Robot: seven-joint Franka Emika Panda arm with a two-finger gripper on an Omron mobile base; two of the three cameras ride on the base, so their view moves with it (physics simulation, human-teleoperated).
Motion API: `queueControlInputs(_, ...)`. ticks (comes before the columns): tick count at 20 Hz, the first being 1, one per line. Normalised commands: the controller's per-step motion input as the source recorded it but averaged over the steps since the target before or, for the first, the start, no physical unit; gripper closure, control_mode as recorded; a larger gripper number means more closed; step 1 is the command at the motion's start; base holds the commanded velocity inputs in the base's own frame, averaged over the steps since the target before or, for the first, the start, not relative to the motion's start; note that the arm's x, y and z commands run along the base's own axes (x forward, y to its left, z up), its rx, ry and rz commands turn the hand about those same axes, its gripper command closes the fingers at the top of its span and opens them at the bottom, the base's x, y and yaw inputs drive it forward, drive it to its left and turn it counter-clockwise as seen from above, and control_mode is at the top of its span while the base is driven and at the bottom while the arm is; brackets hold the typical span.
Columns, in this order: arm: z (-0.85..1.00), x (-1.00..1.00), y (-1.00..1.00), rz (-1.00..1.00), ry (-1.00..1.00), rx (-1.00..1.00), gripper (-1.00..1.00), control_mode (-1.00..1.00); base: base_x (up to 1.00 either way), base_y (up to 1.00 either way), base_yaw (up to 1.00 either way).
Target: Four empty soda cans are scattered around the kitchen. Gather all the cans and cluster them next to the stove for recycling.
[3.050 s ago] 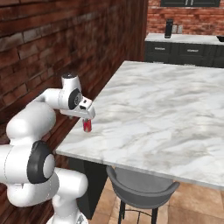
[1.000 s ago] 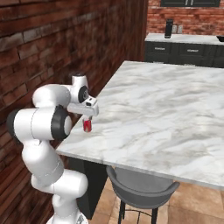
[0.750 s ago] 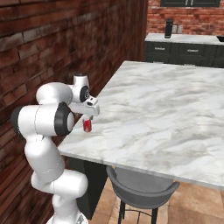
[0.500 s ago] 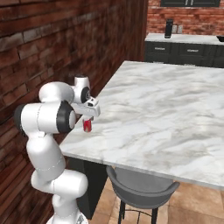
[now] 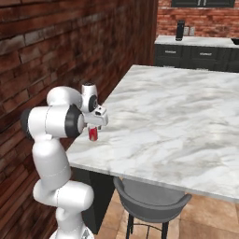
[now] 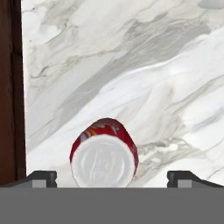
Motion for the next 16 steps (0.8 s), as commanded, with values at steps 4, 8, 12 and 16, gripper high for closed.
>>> queueControlInputs(4, -0.13, 0.15, 0.0, 0.0, 0.01, 0.0, -1.0, -1.0, 0.0, 0.0, 0.0)
queueControlInputs(8, -0.08, 0.03, 0.0, 0.0, 0.03, 0.0, -1.0, -1.0, 0.0, 0.0, 0.0)
queueControlInputs(12, -0.07, 0.0, 0.02, 0.0, 0.03, 0.0, -1.0, -1.0, 0.0, 0.0, 0.0)
queueControlInputs(16, -0.08, 0.0, 0.03, 0.0, 0.02, 0.0, -1.0, -1.0, 0.0, 0.0, 0.0)
